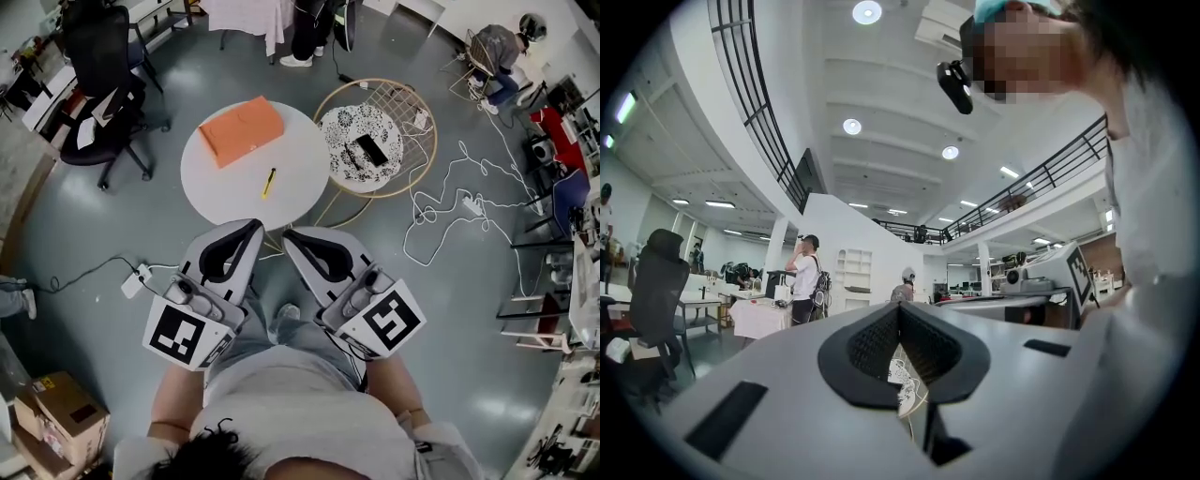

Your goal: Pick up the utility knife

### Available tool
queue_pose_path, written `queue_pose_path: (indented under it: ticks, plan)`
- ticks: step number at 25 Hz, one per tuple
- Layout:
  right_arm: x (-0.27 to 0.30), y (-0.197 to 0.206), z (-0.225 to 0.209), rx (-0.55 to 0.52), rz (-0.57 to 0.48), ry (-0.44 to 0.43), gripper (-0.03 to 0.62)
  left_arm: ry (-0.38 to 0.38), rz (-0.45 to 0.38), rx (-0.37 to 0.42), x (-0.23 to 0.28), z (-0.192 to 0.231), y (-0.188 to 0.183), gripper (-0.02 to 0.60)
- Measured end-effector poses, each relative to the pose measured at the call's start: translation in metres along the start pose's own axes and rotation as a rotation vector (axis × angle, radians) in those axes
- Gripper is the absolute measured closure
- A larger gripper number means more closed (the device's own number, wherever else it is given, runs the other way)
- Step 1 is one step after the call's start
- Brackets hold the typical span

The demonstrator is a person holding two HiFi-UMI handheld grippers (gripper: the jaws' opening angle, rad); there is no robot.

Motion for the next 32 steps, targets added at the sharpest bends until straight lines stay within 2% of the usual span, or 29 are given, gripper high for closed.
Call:
queue_pose_path:
  ticks: [7,27,32]
  plan:
    - [0.022,0.007,-0.018,-0.011,0.025,0.064,0.585,0.055,0.000,-0.028,0.017,0.026,0.005,0.572]
    - [0.140,0.055,-0.081,-0.034,0.067,0.271,0.585,0.230,0.031,-0.119,0.066,0.168,0.031,0.571]
    - [0.154,0.071,-0.101,-0.021,0.076,0.356,0.585,0.287,0.048,-0.145,0.077,0.188,0.041,0.571]
Point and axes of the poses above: the fingertips, and each gripper's own axes: x forward along the fingers, z to its left, y out of its underside, the point moved 3 cm from there along -x, backward along the fingers, and after that the axes turned 15 degrees about -z, right-handed, at the moved point
